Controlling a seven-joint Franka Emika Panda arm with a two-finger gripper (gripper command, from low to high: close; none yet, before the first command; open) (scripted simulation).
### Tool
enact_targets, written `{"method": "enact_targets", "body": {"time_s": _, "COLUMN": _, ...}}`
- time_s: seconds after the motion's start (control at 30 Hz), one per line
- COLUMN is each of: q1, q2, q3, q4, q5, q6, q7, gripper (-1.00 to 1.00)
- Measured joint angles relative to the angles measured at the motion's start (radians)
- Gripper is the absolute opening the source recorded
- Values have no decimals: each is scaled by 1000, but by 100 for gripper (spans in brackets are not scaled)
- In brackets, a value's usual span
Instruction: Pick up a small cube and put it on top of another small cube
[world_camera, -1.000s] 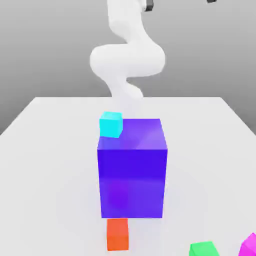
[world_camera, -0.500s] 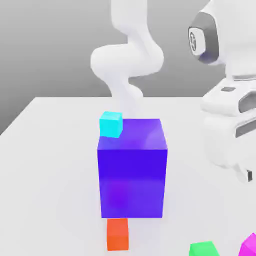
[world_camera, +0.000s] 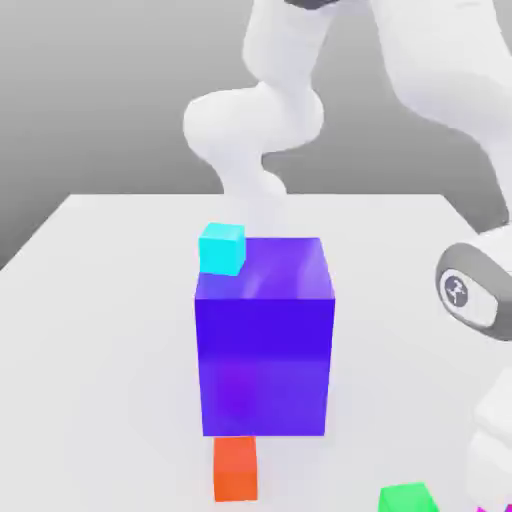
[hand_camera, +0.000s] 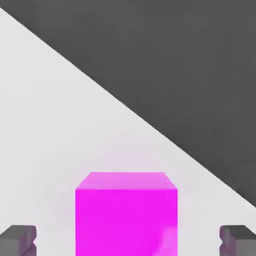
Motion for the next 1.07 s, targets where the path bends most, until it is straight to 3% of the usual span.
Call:
{"method": "enact_targets", "body": {"time_s": 0.17, "q1": 0, "q2": 12, "q3": 0, "q4": 3, "q5": 1, "q6": 9, "q7": -1, "gripper": -100}}
{"method": "enact_targets", "body": {"time_s": 0.33, "q1": -2, "q2": -124, "q3": -3, "q4": -30, "q5": -2, "q6": -96, "q7": -12, "gripper": -100}}
{"method": "enact_targets", "body": {"time_s": 0.73, "q1": -212, "q2": -292, "q3": 24, "q4": -132, "q5": -15, "q6": -168, "q7": -641, "gripper": -100}}
{"method": "enact_targets", "body": {"time_s": 0.87, "q1": -232, "q2": -226, "q3": 21, "q4": -140, "q5": -23, "q6": -88, "q7": -720, "gripper": -100}}
{"method": "enact_targets", "body": {"time_s": 0.9, "q1": -232, "q2": -192, "q3": 21, "q4": -138, "q5": -24, "q6": -56, "q7": -722, "gripper": 100}}
{"method": "enact_targets", "body": {"time_s": 1.07, "q1": -232, "q2": -192, "q3": 21, "q4": -138, "q5": -24, "q6": -56, "q7": -722, "gripper": 100}}
